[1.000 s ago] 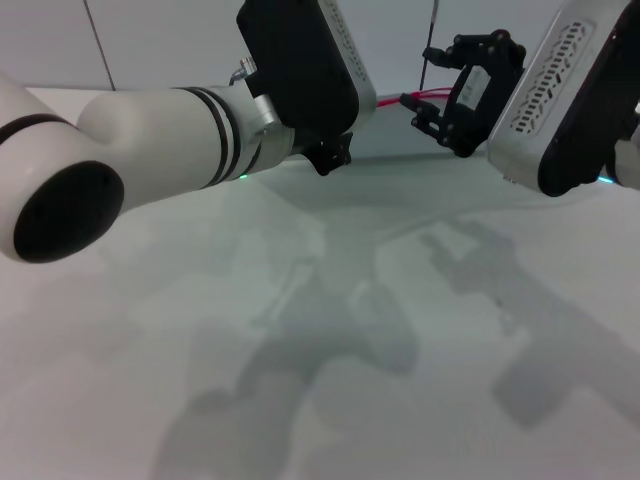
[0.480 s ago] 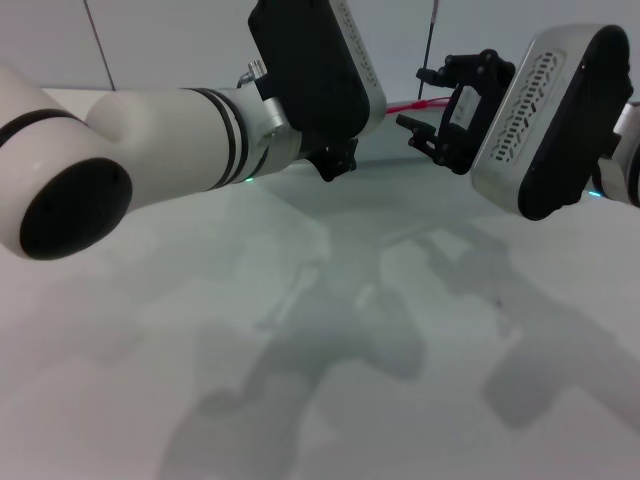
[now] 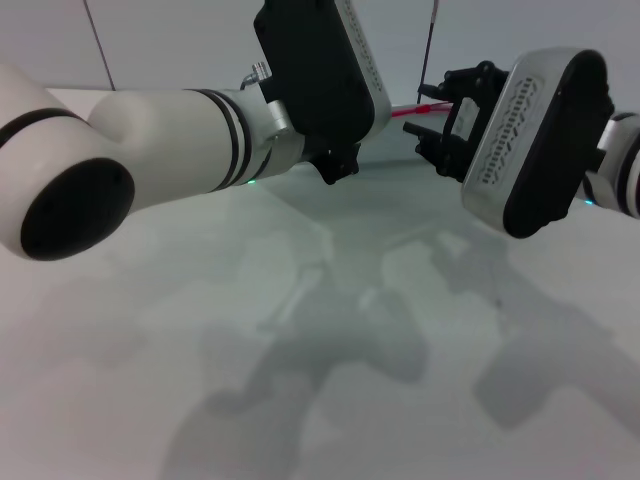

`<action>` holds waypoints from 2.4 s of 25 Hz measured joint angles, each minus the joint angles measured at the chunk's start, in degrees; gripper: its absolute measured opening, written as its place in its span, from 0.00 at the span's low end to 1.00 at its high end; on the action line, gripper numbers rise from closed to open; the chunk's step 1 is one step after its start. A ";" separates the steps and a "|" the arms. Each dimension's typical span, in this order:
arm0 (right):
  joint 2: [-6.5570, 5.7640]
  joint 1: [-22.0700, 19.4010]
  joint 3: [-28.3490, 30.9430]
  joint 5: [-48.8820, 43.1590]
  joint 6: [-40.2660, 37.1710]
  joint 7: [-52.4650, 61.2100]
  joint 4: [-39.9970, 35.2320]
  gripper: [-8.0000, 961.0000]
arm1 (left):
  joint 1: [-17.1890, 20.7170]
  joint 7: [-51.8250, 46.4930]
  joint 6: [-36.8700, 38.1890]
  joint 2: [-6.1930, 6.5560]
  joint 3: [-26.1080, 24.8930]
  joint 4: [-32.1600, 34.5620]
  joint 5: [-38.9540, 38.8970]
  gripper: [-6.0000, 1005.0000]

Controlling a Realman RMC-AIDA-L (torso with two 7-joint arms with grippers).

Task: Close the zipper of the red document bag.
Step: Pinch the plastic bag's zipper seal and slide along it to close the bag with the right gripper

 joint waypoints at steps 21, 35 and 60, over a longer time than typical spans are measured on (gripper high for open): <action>0.24 -0.04 -2.40 -7.04 0.95 2.36 -0.62 0.34 | 0.03 0.02 -0.90 -0.02 -0.43 -0.20 0.00 0.07; 0.24 -0.01 -3.99 -7.07 2.16 2.39 -0.72 0.19 | 0.01 0.02 -0.90 -0.02 -0.30 -0.20 0.00 0.07; 0.17 0.36 -3.15 -7.16 2.36 3.63 0.75 0.09 | 0.37 0.02 -0.53 -0.02 -0.03 -0.44 -0.09 0.07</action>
